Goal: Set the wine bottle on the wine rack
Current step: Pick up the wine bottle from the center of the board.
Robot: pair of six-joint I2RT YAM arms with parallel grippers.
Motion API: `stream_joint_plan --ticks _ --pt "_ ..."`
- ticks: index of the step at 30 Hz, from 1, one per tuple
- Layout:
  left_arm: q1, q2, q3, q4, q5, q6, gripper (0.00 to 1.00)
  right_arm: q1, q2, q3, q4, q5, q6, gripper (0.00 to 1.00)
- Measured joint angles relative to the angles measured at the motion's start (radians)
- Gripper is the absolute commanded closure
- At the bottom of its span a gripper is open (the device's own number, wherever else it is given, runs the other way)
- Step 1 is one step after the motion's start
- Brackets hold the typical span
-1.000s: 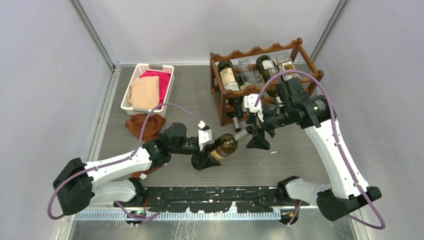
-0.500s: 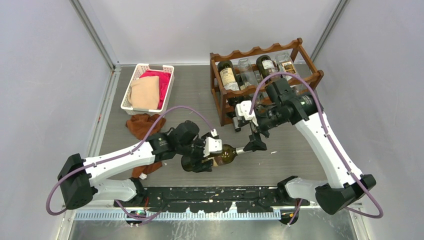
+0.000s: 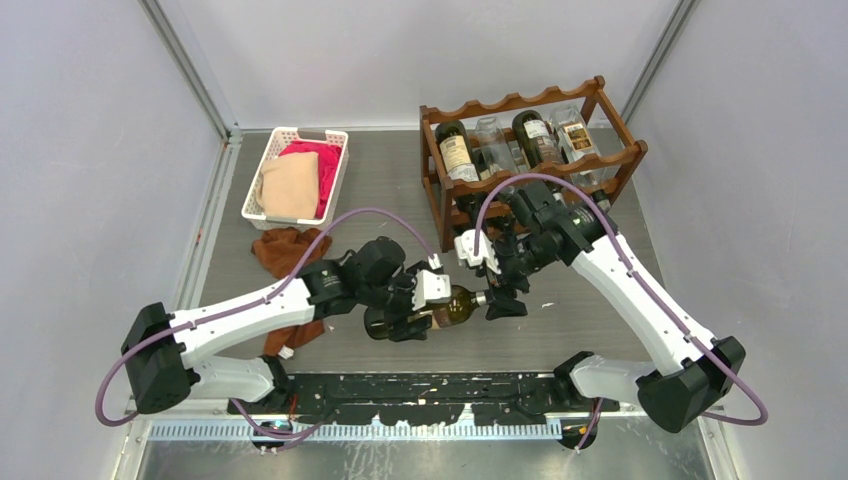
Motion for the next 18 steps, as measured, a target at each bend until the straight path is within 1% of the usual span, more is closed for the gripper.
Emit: stream_joint_plan --ticks 5,16,18 --pt "0.000 0.005 0.025 -0.020 -0.010 -0.023 1.00 0.028 -0.014 -0.039 0.032 0.058 0.037 0.21" --pt "0.000 0.042 0.065 -0.042 -0.009 -0.045 1.00 0.069 -0.014 -0.058 0.106 0.122 0.084 0.37" --pt "0.000 0.042 0.065 -0.046 -0.009 -0.045 1.00 0.071 -0.014 -0.066 0.115 0.129 0.086 0.43"
